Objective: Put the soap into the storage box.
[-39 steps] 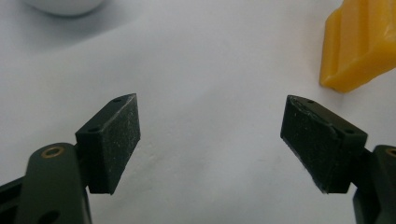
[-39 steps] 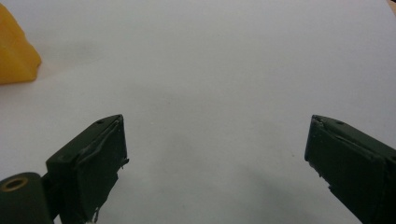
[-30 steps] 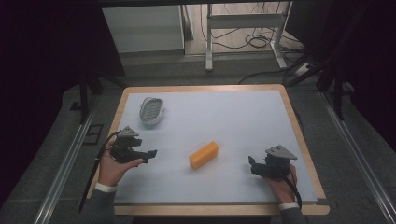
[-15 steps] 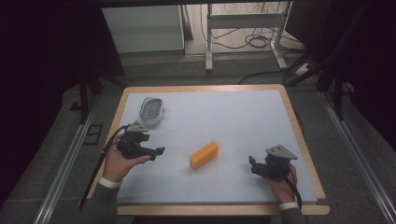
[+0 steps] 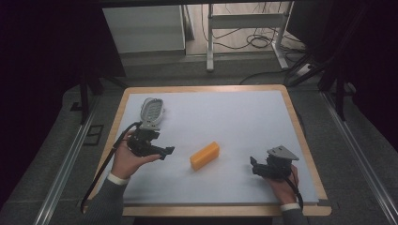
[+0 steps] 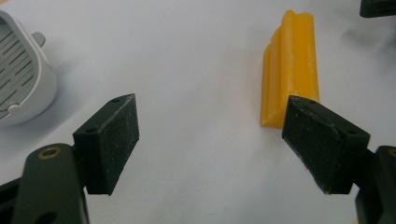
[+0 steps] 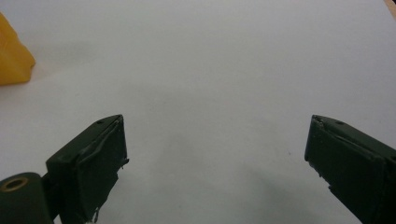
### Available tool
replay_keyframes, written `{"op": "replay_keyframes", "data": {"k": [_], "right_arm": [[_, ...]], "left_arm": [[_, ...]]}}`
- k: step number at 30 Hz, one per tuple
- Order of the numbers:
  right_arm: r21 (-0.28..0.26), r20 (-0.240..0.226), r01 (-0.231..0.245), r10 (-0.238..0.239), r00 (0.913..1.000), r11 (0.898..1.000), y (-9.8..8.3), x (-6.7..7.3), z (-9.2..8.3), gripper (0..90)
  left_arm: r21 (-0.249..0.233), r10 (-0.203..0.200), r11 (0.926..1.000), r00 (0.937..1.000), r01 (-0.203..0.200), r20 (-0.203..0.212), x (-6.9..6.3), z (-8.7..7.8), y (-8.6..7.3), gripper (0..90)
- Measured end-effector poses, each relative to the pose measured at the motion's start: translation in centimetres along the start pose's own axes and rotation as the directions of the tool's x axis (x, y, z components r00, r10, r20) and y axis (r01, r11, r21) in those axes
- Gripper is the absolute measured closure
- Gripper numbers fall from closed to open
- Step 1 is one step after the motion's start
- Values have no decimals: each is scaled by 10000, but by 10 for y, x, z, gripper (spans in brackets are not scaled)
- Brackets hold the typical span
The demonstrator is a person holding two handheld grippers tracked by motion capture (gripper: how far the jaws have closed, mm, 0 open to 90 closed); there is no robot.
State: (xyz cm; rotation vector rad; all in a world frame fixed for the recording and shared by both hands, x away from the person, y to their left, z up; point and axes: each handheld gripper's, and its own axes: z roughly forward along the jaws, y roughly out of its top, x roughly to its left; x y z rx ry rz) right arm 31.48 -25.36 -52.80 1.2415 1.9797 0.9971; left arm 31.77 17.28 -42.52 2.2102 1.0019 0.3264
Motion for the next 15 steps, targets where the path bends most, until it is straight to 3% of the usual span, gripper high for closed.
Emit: {"op": "replay_keyframes", "data": {"k": [15], "right_arm": [[34, 51, -8, 7, 10000, 10000, 0, 0, 0, 57]], "left_arm": [[188, 543, 9983, 9981, -549, 281, -13, 10, 22, 190]]}}
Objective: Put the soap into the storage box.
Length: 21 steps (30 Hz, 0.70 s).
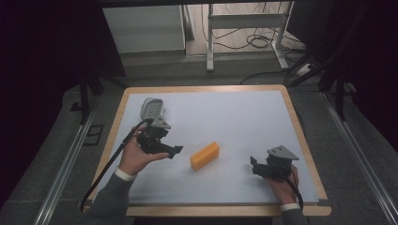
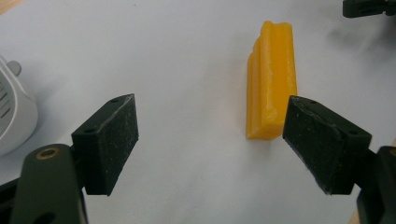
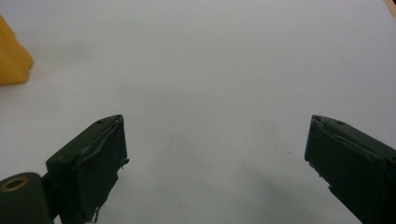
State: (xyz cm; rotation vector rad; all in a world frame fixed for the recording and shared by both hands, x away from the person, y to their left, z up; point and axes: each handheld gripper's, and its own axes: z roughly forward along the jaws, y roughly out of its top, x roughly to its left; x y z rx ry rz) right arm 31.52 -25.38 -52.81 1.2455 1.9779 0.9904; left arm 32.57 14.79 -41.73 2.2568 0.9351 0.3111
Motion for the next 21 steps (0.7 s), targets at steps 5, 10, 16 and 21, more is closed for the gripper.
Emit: {"op": "replay_keyframes", "data": {"k": [5, 10, 16, 21], "right_arm": [[-21, 16, -12, 12, 10000, 10000, 0, 0, 0, 58], [-8, 11, -16, 16, 10000, 10000, 0, 0, 0, 58], [13, 0, -31, 31, 10000, 10000, 0, 0, 0, 58], [13, 2, -45, 45, 10000, 10000, 0, 0, 0, 58]], "left_arm": [[151, 80, 9999, 10000, -81, 36, -2, 5, 4, 189], [224, 223, 9995, 9998, -223, 11, -7, 10, 9, 190], [293, 207, 9993, 9997, -212, 149, -9, 17, 11, 191], [437, 273, 9986, 9993, -284, 256, -12, 25, 12, 192]]}}
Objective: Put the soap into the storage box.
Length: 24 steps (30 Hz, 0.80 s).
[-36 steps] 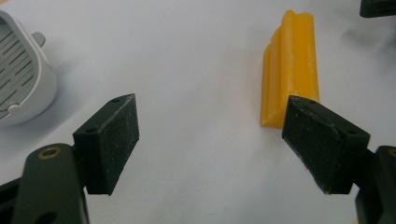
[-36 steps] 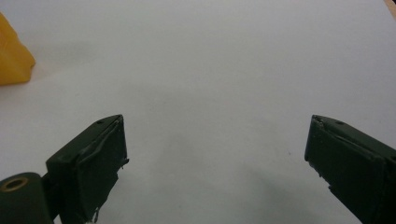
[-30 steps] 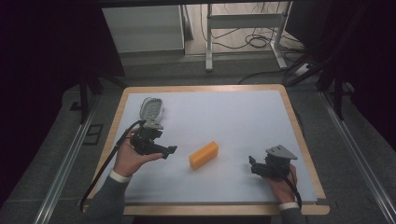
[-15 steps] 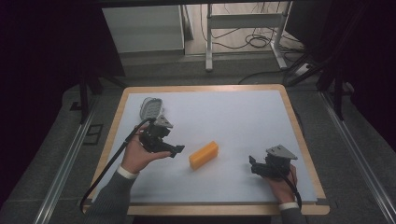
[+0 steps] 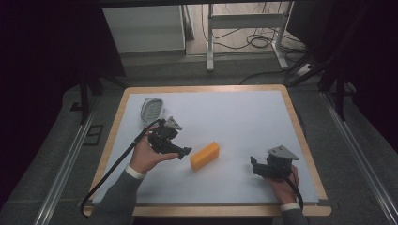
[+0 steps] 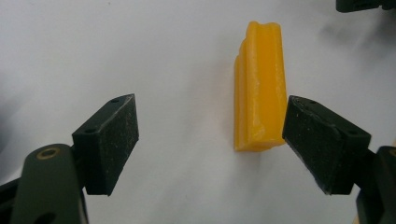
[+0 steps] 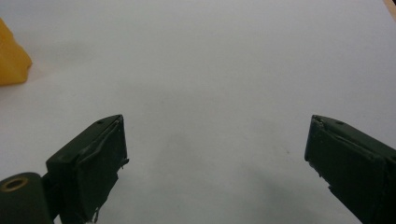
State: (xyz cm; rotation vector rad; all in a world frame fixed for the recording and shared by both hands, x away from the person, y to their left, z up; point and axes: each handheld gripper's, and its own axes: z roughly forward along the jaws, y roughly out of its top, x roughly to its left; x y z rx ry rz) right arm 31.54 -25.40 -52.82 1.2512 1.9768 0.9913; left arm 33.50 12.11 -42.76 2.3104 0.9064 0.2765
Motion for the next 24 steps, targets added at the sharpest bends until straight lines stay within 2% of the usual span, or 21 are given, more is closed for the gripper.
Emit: {"op": "replay_keyframes", "data": {"k": [8, 11, 16, 24], "right_arm": [[15, -20, -34, 34, 10000, 10000, 0, 0, 0, 58], [38, -26, -39, 39, 10000, 10000, 0, 0, 0, 58], [52, -14, -39, 39, 10000, 10000, 0, 0, 0, 58], [83, -20, -46, 46, 10000, 10000, 0, 0, 1, 58]], "left_arm": [[61, 204, 9998, 9997, -205, 128, -10, 9, 10, 194], [195, 326, 9993, 9995, -326, -2, -13, 12, 11, 194], [306, 575, 9979, 9982, -579, 150, -20, 17, 16, 194], [448, 461, 9978, 9976, -484, 510, -24, 32, 18, 208]]}}
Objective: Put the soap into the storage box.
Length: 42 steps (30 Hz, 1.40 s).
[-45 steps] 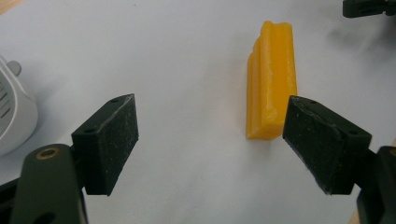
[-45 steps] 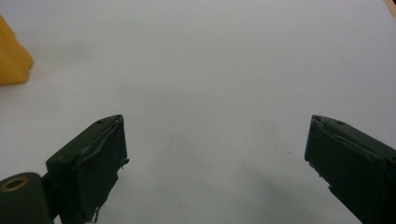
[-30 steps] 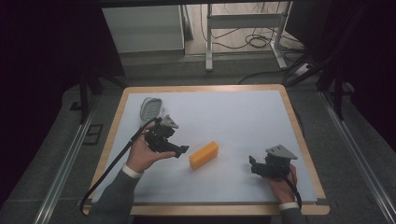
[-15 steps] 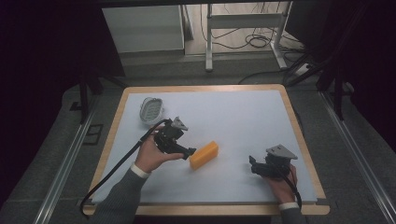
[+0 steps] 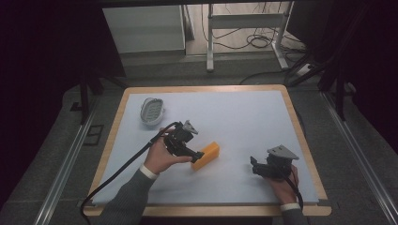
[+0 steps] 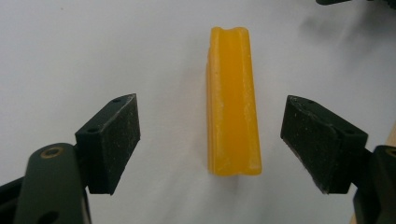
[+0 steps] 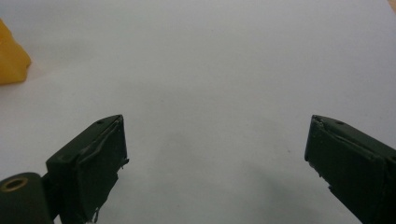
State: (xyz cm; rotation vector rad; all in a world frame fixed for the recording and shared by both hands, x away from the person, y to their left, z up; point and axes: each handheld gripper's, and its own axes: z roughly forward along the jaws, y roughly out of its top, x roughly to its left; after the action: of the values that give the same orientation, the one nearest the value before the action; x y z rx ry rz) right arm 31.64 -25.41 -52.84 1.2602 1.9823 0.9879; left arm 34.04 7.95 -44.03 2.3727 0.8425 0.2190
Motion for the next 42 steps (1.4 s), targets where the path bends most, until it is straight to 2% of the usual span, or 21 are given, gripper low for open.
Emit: {"op": "replay_keyframes", "data": {"k": [2, 4, 10, 15, 17, 22, 23, 25, 26, 33, 37, 42], "right_arm": [[-4, -1, 7, -7, 10000, 10000, 0, 0, 0, 58], [-3, -5, -11, 11, 10000, 10000, 0, 0, 0, 58], [-12, -9, -22, 22, 10000, 10000, 0, 0, 0, 58], [-21, 24, 29, -29, 10000, 10000, 0, 0, 0, 58], [-31, 28, 47, -47, 10000, 10000, 0, 0, 0, 58], [-10, 25, 23, -23, 10000, 10000, 0, 0, 0, 58], [-10, 32, 38, -38, 10000, 10000, 0, 0, 0, 58], [-12, 24, 48, -48, 10000, 10000, 0, 0, 0, 58], [-17, 28, 53, -53, 10000, 10000, 0, 0, 0, 58], [-11, 11, 15, -15, 10000, 10000, 0, 0, 0, 58], [-17, 26, 40, -40, 10000, 10000, 0, 0, 0, 58], [-16, 10, 11, -11, 10000, 10000, 0, 0, 0, 58]], "left_arm": [[75, -33, 10000, 10000, 32, 83, 0, 4, 1, 210], [271, 122, 9996, 9999, -121, -28, -2, 8, 2, 209], [468, 339, 9983, 9994, -341, 49, -9, 17, 8, 212], [375, 217, 9991, 9998, -215, -53, -11, 24, 9, 233], [627, 193, 9978, 9998, -191, -24, -10, 33, 8, 239], [810, 192, 9965, 9998, -196, 58, -10, 44, 8, 259], [810, 192, 9965, 9998, -196, 58, -10, 44, 8, 271], [428, 55, 9991, 10000, -55, -9, -12, 47, 8, 316], [436, 46, 9990, 10000, -48, 33, -12, 48, 9, 327], [707, 80, 9975, 10000, -83, 45, -11, 57, 8, 374], [1036, 110, 9945, 9997, -133, 224, -12, 62, 6, 479], [996, 33, 9950, 9999, -49, 153, -12, 63, 6, 599]]}}
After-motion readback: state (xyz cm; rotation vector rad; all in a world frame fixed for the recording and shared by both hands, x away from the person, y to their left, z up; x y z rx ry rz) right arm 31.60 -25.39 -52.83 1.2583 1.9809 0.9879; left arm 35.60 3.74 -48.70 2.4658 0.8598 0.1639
